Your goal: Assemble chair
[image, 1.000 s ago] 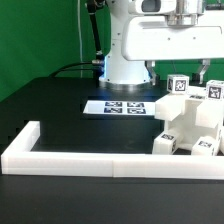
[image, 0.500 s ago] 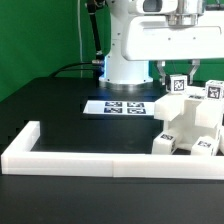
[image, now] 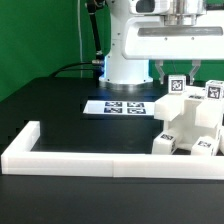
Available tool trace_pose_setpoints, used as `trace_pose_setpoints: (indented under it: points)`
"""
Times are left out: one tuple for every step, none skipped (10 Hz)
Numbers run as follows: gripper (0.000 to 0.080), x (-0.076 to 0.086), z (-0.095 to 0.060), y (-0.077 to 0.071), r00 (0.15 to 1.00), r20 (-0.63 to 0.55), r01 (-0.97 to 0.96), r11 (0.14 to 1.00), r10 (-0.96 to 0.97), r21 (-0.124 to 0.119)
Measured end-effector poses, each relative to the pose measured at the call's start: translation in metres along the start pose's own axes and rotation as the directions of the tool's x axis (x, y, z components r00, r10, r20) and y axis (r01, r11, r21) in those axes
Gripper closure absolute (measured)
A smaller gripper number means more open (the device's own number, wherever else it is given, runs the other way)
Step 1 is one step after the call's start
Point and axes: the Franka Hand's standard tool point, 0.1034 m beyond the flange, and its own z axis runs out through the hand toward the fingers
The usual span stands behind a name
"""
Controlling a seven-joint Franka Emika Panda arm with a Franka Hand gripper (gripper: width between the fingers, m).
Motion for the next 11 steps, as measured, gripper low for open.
trace_pose_setpoints:
  points:
    - [0.0512,-0.0001,0.0000,-0.0003,0.999,0.000,-0.043,0.999,0.043,0.002]
    - [0.0512,-0.0004,0.0001,-0.0010,0.989,0.002,-0.150,0.989,0.150,0.007]
    - [0.0512,-0.0005,0.0001,-0.0014,0.972,0.003,-0.235,0.972,0.235,0.007]
    - [0.0512,-0.0006,0.0001,-0.0017,0.961,0.004,-0.276,0.961,0.276,0.008]
    - [0.0512,-0.0009,0.0001,-0.0024,0.934,0.007,-0.356,0.934,0.356,0.010]
    - [0.0511,-0.0011,0.0001,-0.0030,0.909,0.009,-0.416,0.909,0.416,0.013]
    - [0.0511,-0.0011,0.0001,-0.0032,0.885,0.010,-0.465,0.885,0.465,0.013]
    - [0.0511,-0.0013,0.0002,-0.0035,0.858,0.012,-0.513,0.858,0.513,0.013]
    - [0.0511,-0.0014,0.0002,-0.0040,0.821,0.014,-0.570,0.821,0.570,0.013]
    - [0.0511,-0.0016,0.0002,-0.0042,0.792,0.015,-0.610,0.792,0.610,0.013]
    - [0.0511,-0.0017,0.0002,-0.0045,0.765,0.017,-0.644,0.765,0.644,0.013]
